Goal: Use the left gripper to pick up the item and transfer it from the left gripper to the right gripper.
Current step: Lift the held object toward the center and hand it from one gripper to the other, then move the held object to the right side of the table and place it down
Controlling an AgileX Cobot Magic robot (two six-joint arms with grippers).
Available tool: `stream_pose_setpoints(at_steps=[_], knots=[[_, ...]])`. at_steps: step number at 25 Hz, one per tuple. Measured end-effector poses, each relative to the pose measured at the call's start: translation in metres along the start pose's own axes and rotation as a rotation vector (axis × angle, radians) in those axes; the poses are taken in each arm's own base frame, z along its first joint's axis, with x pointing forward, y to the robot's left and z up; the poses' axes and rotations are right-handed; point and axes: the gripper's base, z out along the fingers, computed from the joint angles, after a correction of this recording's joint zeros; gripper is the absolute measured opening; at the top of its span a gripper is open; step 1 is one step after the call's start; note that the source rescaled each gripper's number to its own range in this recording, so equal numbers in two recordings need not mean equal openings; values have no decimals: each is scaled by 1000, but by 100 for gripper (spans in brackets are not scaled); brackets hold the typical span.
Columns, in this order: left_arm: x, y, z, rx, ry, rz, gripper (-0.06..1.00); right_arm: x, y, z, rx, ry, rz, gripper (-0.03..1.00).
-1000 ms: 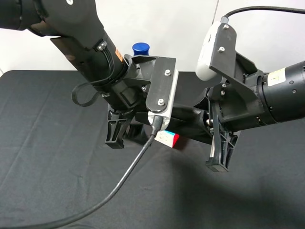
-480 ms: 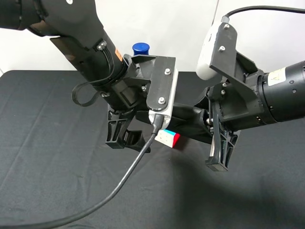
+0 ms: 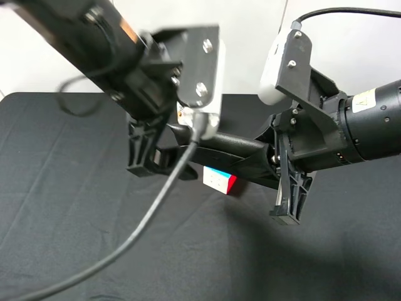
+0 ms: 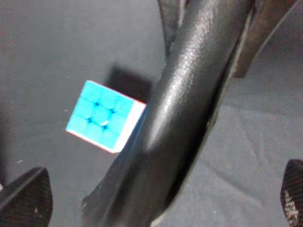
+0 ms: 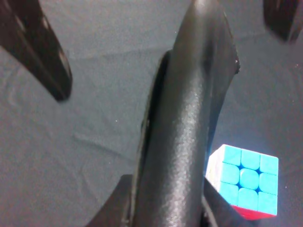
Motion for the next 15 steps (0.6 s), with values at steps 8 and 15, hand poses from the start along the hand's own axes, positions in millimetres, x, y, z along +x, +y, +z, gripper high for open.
stream_pose_setpoints(at_steps=[8, 15], knots=[[-3, -16, -55, -55, -61, -71, 94, 0, 0, 0, 0, 0, 0, 1], [11, -37, -100, -81, 10, -271, 94, 0, 0, 0, 1, 0, 0, 1]])
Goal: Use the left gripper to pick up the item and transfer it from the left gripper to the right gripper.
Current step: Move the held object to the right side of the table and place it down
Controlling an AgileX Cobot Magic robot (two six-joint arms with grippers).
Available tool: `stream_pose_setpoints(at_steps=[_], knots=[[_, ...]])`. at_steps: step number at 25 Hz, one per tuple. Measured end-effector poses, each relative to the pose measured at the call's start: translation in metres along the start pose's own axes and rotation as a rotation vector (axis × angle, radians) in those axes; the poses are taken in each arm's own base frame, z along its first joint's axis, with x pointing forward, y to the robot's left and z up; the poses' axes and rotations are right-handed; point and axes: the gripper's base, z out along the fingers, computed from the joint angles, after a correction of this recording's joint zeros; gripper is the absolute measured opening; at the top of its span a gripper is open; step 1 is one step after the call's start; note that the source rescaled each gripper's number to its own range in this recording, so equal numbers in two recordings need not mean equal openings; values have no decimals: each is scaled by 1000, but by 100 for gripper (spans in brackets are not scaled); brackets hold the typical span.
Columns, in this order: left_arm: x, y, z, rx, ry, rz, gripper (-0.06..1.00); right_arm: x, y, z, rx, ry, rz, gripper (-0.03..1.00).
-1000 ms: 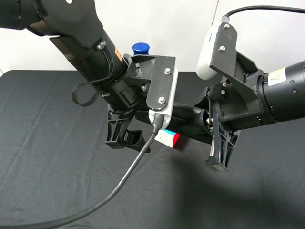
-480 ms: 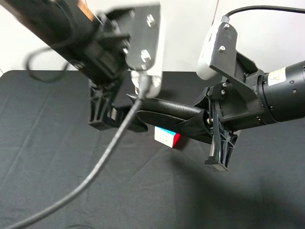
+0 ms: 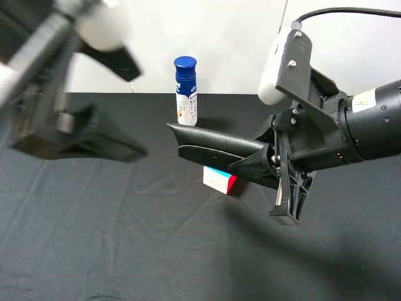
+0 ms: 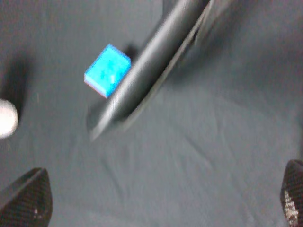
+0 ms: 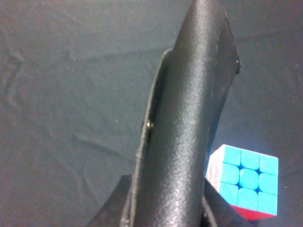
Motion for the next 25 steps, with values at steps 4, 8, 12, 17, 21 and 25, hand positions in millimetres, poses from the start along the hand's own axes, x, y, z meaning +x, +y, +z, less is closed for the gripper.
stream_pose_setpoints(at_steps=[4, 8, 12, 17, 21, 25], knots=[[16, -7, -23, -39, 76, -154, 94, 0, 0, 0, 0, 0, 3, 1], [28, -12, -40, -79, 108, -281, 94, 0, 0, 0, 0, 0, 30, 1], [51, -24, -62, -159, 119, -419, 94, 0, 0, 0, 0, 0, 54, 1], [93, -50, -70, -195, 85, -483, 94, 0, -1, 0, 7, -4, 70, 1], [128, -75, -79, -219, 6, -513, 94, -1, -1, 0, 13, -8, 86, 1], [159, -97, -86, -249, -93, -513, 94, -1, -1, 0, 13, -8, 92, 1]])
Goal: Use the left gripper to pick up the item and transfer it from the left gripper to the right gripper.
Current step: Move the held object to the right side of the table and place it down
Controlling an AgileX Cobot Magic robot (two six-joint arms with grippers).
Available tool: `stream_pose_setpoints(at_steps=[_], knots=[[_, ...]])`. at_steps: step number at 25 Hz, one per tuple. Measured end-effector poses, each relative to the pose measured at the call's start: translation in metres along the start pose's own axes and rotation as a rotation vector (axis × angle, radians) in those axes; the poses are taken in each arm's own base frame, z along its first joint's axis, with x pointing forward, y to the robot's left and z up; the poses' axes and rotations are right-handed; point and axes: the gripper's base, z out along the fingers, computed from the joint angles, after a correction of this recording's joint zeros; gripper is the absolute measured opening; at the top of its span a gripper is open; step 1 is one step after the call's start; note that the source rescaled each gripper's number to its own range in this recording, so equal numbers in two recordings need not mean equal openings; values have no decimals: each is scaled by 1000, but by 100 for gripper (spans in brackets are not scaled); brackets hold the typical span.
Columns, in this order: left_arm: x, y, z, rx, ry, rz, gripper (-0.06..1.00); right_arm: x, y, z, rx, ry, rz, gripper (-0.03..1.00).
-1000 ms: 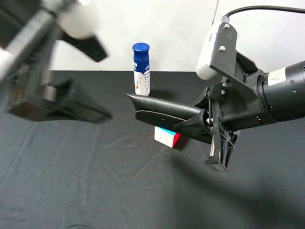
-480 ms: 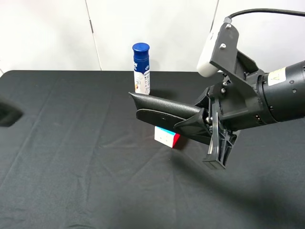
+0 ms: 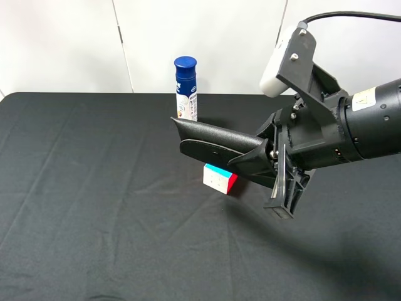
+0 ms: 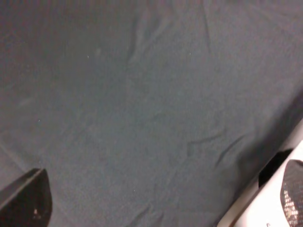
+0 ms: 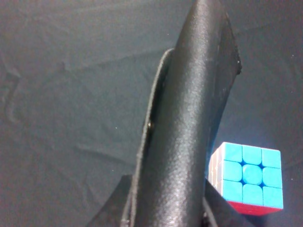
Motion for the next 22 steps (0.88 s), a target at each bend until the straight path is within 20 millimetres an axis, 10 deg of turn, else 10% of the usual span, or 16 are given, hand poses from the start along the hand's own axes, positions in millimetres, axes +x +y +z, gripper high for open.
stream_pose_setpoints(at_steps=[9, 22], knots=[[54, -5, 15, 10, -55, -41, 96, 0, 0, 0, 5, -4, 8, 1], [77, -10, 14, 55, -165, -114, 96, 0, -1, 0, 6, -4, 13, 1]])
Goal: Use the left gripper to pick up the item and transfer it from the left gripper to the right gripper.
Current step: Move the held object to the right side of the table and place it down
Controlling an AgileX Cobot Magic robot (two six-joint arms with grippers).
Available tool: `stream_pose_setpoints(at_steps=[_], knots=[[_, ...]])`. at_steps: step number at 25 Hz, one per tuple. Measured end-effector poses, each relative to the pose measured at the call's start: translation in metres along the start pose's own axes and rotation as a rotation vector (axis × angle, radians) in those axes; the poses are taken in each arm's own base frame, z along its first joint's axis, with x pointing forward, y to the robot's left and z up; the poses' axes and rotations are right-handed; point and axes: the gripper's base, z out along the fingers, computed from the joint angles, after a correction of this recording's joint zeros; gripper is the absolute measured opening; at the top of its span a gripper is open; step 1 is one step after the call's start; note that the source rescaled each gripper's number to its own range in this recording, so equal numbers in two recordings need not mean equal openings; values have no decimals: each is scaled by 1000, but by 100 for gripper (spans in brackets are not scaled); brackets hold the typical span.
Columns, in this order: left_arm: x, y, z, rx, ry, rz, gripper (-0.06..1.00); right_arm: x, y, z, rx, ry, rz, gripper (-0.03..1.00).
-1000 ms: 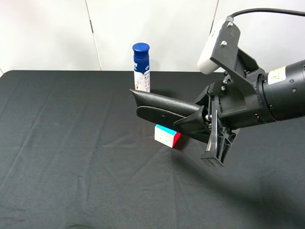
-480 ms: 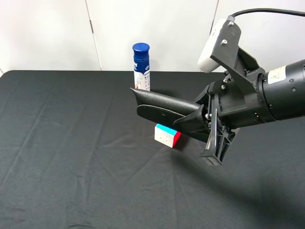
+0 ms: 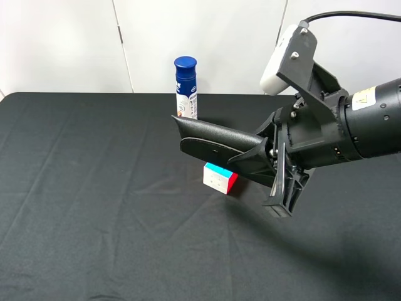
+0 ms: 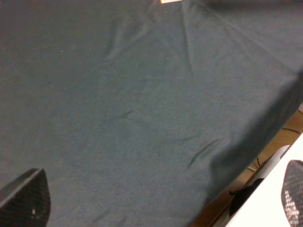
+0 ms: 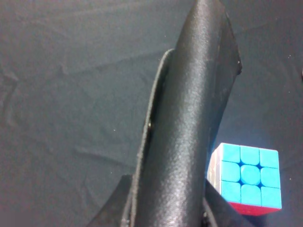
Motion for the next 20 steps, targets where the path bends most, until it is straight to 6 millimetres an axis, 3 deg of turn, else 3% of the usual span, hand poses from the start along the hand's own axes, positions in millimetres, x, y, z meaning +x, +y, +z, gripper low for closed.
stream_pose_setpoints(at_steps=[12, 20], knots=[[0, -1, 0, -11, -2, -14, 96, 0, 0, 0, 0, 0, 25, 1], [0, -7, 1, -236, -14, -192, 96, 0, 0, 0, 0, 1, 29, 1]])
